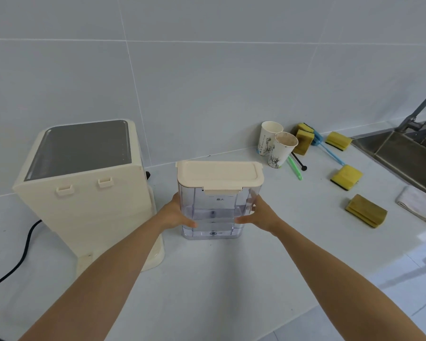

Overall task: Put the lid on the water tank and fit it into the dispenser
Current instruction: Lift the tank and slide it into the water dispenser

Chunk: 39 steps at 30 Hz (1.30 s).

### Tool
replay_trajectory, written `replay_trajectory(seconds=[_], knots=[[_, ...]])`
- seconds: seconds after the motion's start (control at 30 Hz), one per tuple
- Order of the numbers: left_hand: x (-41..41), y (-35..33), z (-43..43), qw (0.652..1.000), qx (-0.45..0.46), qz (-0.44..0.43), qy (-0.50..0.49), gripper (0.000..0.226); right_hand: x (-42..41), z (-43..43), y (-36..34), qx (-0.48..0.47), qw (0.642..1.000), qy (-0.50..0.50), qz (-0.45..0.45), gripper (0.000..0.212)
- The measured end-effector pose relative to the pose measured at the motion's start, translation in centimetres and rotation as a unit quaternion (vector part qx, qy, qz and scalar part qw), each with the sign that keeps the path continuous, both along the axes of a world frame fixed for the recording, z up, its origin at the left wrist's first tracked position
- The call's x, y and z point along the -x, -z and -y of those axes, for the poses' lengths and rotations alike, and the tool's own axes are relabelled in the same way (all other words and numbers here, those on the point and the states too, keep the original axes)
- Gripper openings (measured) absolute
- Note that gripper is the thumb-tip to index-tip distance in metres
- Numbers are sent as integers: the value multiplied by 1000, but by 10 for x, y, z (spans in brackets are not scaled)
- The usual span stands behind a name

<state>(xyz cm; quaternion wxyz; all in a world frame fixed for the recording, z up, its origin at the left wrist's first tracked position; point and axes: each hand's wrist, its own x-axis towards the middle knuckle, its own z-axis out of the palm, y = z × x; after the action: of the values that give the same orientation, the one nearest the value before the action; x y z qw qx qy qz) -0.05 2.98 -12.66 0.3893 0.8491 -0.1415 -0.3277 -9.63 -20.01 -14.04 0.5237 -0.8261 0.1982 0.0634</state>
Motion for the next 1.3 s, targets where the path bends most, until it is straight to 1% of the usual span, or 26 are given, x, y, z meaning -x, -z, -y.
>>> replay_trajectory(seconds=[0.17, 0.3, 0.5, 0.6, 0.67, 0.77, 0.83, 0.97, 1.03, 1.13, 1.17, 1.3], knots=[[0, 8, 3, 999, -21, 14, -28, 93, -2, -4, 16, -16, 999, 28, -20, 99], [0, 11, 4, 999, -26, 21, -41, 85, -5, -5, 22, -4, 999, 39, -25, 96], [6, 10, 4, 999, -12, 26, -44, 88, -5, -7, 17, 30, 999, 27, -36, 82], [11, 8, 1, 998, -3, 20, -53, 90, -1, -9, 15, 37, 999, 23, -26, 75], [14, 7, -1, 998, 3, 22, -60, 89, 3, -12, 14, 38, 999, 20, -21, 76], [20, 2, -5, 997, 7, 27, -70, 88, 8, -15, 6, 37, 999, 20, -4, 67], [24, -2, -7, 996, 8, 29, -78, 90, 11, -17, -1, 40, 999, 16, 1, 65], [36, -14, -16, 994, 14, 25, -110, 87, 16, -24, -21, 53, 998, -15, 11, 64], [43, -20, -24, 991, 24, 15, -129, 83, 17, -30, -32, 65, 997, -37, 7, 67], [55, -25, -41, 986, 39, -4, -163, 73, 18, -40, -46, 89, 993, -71, 4, 57], [59, -26, -48, 984, 43, -8, -170, 70, 19, -45, -50, 98, 992, -83, 2, 57], [72, -31, -79, 980, 71, -27, -185, 69, 17, -69, -63, 120, 984, -132, 5, 61]])
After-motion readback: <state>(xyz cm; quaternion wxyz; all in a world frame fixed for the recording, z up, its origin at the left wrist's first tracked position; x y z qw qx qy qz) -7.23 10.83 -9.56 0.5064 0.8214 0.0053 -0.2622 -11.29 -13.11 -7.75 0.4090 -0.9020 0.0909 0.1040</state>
